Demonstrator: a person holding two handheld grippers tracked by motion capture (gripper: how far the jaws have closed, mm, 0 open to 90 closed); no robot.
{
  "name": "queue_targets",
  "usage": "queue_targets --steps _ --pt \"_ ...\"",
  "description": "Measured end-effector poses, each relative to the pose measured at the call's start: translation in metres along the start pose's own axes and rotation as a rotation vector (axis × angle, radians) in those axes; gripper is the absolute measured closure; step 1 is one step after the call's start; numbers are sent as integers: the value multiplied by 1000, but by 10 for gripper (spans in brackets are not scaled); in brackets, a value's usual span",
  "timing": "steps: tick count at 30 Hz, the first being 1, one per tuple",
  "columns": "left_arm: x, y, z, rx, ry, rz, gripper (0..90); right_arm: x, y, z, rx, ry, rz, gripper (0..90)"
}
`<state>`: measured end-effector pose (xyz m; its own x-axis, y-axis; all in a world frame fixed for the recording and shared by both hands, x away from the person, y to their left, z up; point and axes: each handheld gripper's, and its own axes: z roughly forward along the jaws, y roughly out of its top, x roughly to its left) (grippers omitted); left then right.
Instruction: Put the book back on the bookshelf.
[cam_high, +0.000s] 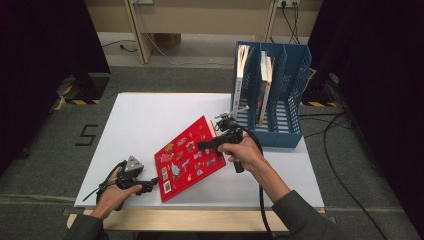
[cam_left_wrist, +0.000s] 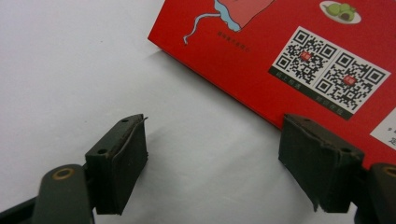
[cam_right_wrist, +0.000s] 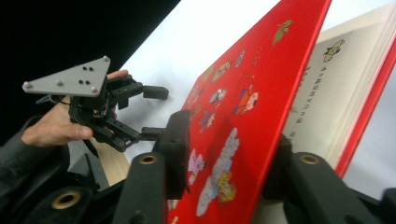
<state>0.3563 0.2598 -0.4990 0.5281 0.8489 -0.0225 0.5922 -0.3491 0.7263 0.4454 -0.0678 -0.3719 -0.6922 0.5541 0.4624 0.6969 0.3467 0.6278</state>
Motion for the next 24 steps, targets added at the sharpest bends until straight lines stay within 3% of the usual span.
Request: queue_targets --steps 2,7,10,12,15,19,24 --pt "-1 0 0 -2 1 0 219 1 0 -2 4 -7 -24 707" --pt "-5 2 3 -11 -4 4 215 5 5 -7 20 -59 -86 719" --pt "-4 3 3 -16 -26 -2 209 9 9 -9 31 -73 -123 716" --pt "-3 2 2 -12 -39 -6 141 12 12 -10 38 -82 -151 716" --pt "0 2 0 -29 -62 -22 142 19 18 -14 48 -97 -190 716" --pt "4 3 -3 -51 -47 -48 150 26 25 -22 58 -127 -220 716" --pt "-1 6 -6 -75 -29 -15 149 32 33 -30 90 -182 -248 689"
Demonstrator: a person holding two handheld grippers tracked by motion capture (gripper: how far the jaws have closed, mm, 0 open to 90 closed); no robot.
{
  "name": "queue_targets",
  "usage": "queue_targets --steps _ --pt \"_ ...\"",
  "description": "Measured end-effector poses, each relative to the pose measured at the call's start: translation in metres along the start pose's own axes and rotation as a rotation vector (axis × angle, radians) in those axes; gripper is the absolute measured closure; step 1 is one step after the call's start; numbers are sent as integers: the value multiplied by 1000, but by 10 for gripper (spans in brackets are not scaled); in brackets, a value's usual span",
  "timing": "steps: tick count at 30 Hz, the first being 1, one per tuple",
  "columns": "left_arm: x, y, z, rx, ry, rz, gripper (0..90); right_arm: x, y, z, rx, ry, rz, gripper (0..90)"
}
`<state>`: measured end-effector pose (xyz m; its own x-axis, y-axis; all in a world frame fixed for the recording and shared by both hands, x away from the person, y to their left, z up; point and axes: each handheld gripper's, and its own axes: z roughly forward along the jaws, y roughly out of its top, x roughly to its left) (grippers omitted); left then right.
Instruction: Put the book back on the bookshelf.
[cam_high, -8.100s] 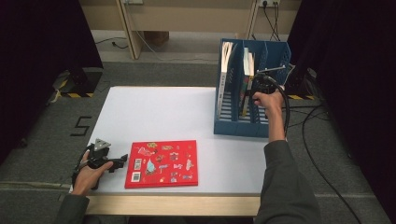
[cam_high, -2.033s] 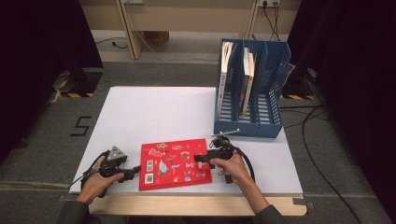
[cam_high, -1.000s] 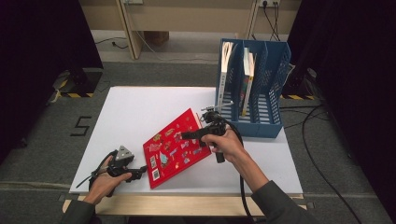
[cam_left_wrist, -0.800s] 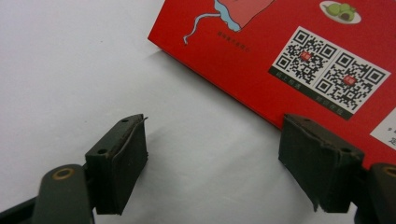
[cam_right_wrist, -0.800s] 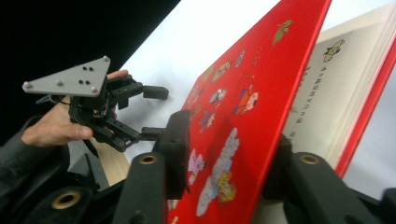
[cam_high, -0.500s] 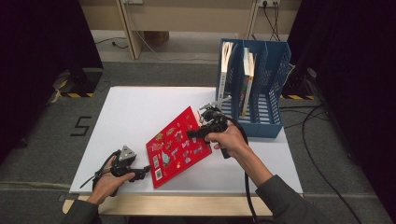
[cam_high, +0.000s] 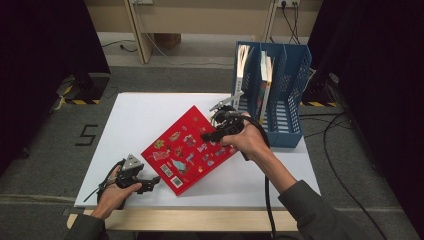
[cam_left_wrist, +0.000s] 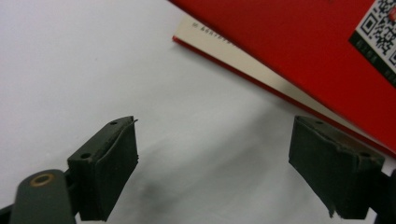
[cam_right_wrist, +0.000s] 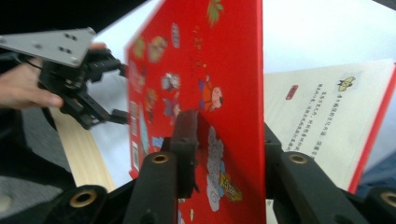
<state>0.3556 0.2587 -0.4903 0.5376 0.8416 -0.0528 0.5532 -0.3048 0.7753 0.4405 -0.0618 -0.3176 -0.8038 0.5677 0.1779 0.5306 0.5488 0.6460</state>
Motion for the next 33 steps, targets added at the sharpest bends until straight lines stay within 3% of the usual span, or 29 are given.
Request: queue_targets --steps 7,10,13,18,23,28,33 --pt "7 2 -18 -118 58 -84 149 -4 2 4 26 -37 9 685" --pt "5 4 -25 -173 48 -100 146 -2 4 5 36 -46 7 684" --pt "-4 8 -16 -149 27 -47 147 0 9 7 51 -54 6 681" --pt "-20 10 8 -58 2 11 142 12 19 7 63 -73 -25 678" --pt "-30 10 23 3 23 48 141 23 28 13 76 -105 -51 679" --pt "-29 11 26 15 25 35 119 32 36 15 79 -110 -57 668" --pt "-29 10 27 14 18 32 120 37 40 13 89 -81 -40 587"
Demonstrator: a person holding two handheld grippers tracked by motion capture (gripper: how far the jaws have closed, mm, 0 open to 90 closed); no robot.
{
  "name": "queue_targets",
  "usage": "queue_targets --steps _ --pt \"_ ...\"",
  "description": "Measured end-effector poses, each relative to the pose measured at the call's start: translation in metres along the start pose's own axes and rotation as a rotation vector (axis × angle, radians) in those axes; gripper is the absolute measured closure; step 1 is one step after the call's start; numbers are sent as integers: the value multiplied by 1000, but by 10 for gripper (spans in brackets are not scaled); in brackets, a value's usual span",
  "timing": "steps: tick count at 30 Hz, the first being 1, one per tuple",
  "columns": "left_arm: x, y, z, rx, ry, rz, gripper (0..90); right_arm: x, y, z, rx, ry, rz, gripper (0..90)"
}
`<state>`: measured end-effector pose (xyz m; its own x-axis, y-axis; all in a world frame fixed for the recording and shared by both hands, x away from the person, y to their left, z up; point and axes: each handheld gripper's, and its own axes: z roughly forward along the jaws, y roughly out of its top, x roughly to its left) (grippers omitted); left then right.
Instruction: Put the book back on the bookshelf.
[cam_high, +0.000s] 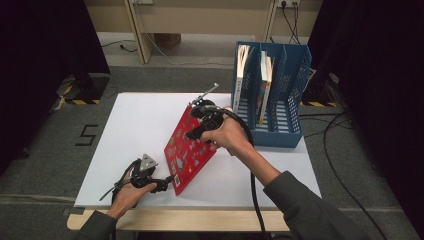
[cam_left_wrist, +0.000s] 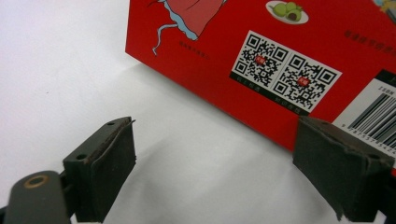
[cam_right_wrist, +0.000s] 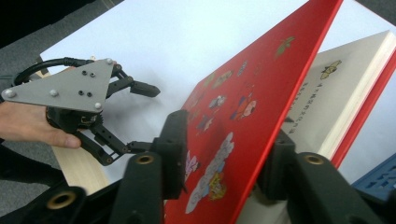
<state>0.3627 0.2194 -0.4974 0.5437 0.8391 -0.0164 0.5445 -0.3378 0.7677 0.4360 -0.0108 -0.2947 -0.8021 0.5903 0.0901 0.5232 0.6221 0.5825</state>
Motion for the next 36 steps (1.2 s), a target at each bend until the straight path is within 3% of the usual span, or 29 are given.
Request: queue_targets --steps 4,11,28,36 --pt "1 0 2 -3 -10 -15 118 4 3 -2 16 13 13 535" --pt "-1 2 6 -6 -9 -21 109 14 14 -7 21 -7 0 498" --pt "-2 4 11 -18 -5 -16 111 49 41 -15 21 -22 -81 467" --pt "1 5 14 -12 -1 -28 127 60 48 -11 -4 6 -105 455"
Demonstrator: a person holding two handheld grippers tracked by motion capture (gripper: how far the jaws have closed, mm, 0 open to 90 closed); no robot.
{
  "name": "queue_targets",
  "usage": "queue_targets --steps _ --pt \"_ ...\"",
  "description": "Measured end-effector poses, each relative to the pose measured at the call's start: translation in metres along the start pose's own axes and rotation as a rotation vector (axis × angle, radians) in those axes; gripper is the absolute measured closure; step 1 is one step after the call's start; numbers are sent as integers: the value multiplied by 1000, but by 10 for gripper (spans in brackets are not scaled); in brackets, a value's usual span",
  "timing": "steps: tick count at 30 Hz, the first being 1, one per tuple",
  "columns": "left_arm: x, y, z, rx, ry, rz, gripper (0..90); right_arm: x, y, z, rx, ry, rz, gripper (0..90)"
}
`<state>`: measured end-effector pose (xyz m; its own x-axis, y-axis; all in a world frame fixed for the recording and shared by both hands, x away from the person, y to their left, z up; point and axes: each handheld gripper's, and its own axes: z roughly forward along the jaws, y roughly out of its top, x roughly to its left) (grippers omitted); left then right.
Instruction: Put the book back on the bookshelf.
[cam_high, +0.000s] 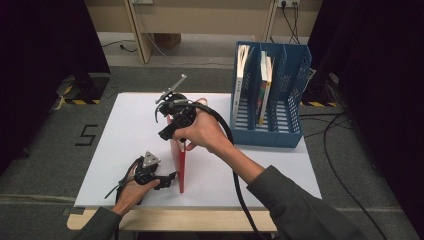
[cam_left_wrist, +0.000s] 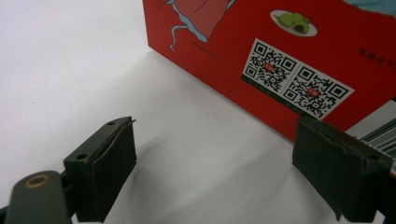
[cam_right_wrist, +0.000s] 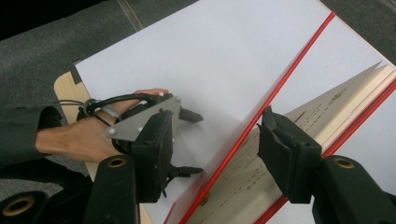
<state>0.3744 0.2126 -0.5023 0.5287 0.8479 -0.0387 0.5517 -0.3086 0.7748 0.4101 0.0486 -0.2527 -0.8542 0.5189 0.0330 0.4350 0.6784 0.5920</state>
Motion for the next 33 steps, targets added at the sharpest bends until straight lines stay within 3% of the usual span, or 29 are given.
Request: queue_targets --steps 5,10,13,20,23,33 --pt "0 0 0 0 -4 -1 134 1 1 0 -5 7 5 437" --pt "-1 0 1 -3 -5 4 147 0 1 -7 -58 48 32 430" --pt "-1 0 0 -7 -3 4 147 3 3 -6 -49 33 15 429" --pt "-1 0 0 -5 -6 1 148 -3 1 -8 -76 65 22 417" --pt "-1 0 0 -5 -5 0 147 -8 1 -5 -89 93 61 422" --pt "0 0 1 -4 -5 -1 148 -2 4 -2 -92 98 39 411"
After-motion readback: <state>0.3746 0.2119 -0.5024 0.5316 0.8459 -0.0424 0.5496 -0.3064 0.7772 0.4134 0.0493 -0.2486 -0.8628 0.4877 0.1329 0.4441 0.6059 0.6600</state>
